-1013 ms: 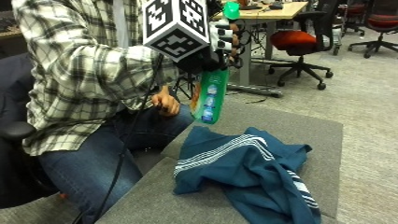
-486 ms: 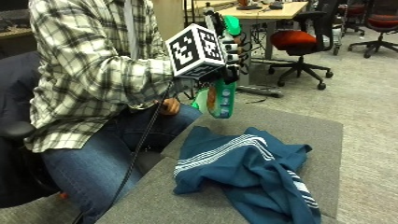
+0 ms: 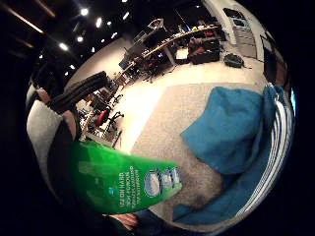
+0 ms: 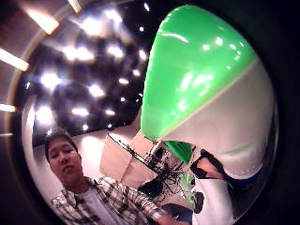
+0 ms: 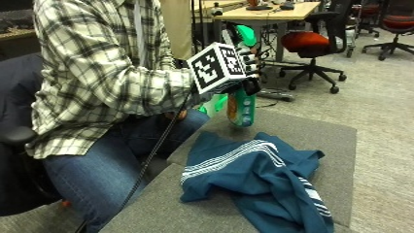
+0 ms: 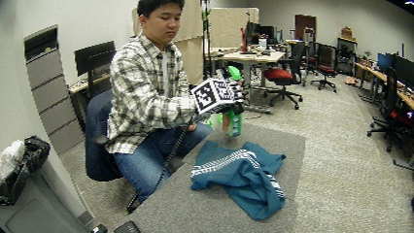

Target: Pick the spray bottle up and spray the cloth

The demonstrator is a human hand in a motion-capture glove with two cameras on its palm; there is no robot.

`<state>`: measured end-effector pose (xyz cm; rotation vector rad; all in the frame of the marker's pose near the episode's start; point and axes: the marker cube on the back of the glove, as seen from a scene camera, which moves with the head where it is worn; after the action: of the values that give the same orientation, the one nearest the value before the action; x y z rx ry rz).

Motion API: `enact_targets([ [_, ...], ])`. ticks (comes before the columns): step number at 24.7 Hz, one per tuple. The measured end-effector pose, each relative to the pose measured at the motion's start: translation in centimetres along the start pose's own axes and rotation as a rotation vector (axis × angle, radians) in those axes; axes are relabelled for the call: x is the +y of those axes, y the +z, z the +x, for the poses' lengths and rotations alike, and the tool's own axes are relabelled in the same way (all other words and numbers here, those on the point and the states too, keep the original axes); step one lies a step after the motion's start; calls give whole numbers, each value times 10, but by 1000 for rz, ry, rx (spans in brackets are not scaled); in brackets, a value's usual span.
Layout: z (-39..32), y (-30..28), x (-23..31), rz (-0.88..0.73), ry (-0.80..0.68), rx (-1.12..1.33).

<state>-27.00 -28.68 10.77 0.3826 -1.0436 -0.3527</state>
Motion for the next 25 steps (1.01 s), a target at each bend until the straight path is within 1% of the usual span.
enact_targets([
  [5, 11, 15, 10, -27, 9, -25],
  [11, 18, 31, 18, -125, -28, -51],
  [13, 21, 32, 14, -135, -47, -65],
  [17, 36, 37, -12, -106, -83, -87],
  [21, 29, 26, 12, -172, -86, -127],
  [25, 28, 25, 20, -205, -89, -119],
])
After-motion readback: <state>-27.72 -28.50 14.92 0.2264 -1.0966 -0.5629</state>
